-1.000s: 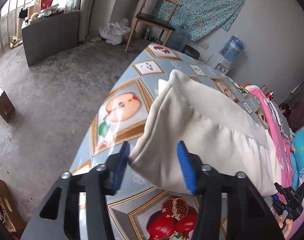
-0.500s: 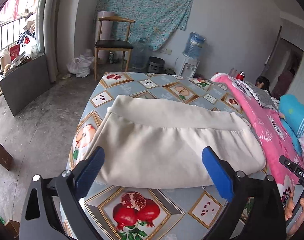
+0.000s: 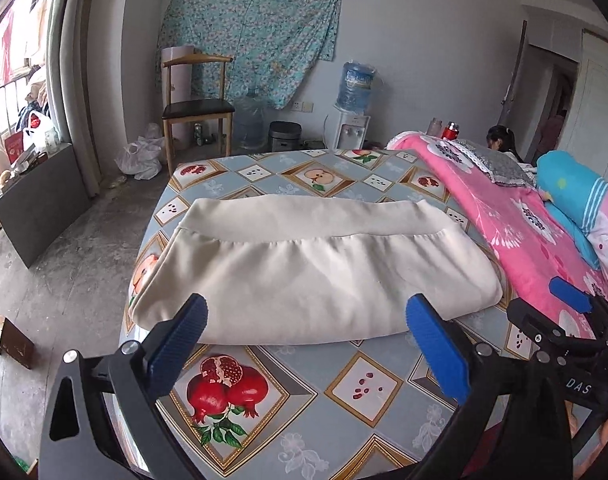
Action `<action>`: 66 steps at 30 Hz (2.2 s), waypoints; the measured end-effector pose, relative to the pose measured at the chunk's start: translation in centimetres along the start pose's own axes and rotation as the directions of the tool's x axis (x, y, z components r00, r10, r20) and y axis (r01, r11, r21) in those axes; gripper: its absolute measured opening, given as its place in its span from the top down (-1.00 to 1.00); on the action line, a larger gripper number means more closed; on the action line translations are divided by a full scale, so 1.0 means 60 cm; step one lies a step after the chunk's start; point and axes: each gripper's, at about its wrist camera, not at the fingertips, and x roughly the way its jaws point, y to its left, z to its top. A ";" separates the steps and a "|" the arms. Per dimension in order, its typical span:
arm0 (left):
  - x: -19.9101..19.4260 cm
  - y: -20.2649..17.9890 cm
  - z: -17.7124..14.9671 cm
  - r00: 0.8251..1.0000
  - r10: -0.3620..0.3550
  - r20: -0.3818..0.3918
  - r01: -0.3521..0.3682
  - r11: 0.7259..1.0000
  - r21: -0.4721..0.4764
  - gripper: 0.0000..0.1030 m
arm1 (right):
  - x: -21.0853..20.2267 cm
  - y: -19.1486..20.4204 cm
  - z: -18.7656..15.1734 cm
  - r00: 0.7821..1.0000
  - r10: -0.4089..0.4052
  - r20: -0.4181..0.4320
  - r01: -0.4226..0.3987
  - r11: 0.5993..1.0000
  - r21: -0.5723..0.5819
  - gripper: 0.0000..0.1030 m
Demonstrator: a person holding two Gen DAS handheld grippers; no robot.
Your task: Fold large clothes
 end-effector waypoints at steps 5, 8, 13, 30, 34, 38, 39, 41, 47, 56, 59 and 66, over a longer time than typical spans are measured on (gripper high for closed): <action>-0.019 -0.016 -0.006 0.988 0.140 0.059 -0.143 0.989 0.037 -0.90 | -0.029 0.012 -0.001 0.996 -0.057 0.063 0.057 0.998 -0.001 -0.86; -0.015 -0.022 -0.009 0.975 0.215 0.051 -0.217 0.975 0.036 -0.90 | -0.040 0.017 -0.002 0.994 -0.076 0.078 0.077 0.997 -0.008 -0.86; 0.008 -0.024 -0.023 0.973 0.224 -0.060 -0.224 0.975 0.015 -0.90 | -0.042 0.013 -0.009 0.996 -0.064 0.060 0.063 0.998 0.020 -0.86; 0.043 -0.020 -0.064 0.941 0.231 -0.246 -0.239 0.971 -0.003 -0.90 | 0.026 0.039 -0.039 0.986 -0.059 -0.157 0.062 0.998 0.018 -0.86; 0.048 -0.017 -0.065 0.937 0.235 -0.258 -0.245 0.970 -0.004 -0.90 | 0.037 0.048 -0.045 0.980 -0.067 -0.190 0.069 0.998 0.003 -0.86; 0.052 -0.013 -0.064 0.935 0.237 -0.264 -0.249 0.968 -0.011 -0.90 | 0.041 0.052 -0.048 0.976 -0.065 -0.207 0.066 0.998 -0.003 -0.86; 0.053 -0.013 -0.064 0.935 0.237 -0.265 -0.249 0.968 -0.012 -0.90 | 0.041 0.053 -0.048 0.976 -0.066 -0.208 0.066 0.998 -0.004 -0.86; 0.055 -0.012 -0.063 0.934 0.237 -0.268 -0.249 0.968 -0.013 -0.90 | 0.041 0.054 -0.047 0.976 -0.067 -0.208 0.068 0.998 -0.005 -0.86; 0.063 -0.008 -0.065 0.930 0.237 -0.281 -0.251 0.968 -0.013 -0.90 | 0.044 0.054 -0.045 0.974 -0.065 -0.215 0.066 0.998 -0.004 -0.86; 0.072 -0.002 -0.064 0.927 0.237 -0.291 -0.255 0.967 -0.023 -0.90 | 0.051 0.051 -0.043 0.972 -0.071 -0.222 0.073 0.997 0.000 -0.86; 0.072 -0.002 -0.064 0.927 0.238 -0.290 -0.255 0.967 -0.022 -0.90 | 0.051 0.052 -0.043 0.973 -0.074 -0.221 0.075 0.997 -0.002 -0.86; 0.076 -0.002 -0.062 0.928 0.235 -0.289 -0.250 0.968 -0.015 -0.90 | 0.051 0.051 -0.039 0.973 -0.076 -0.219 0.077 0.997 -0.003 -0.86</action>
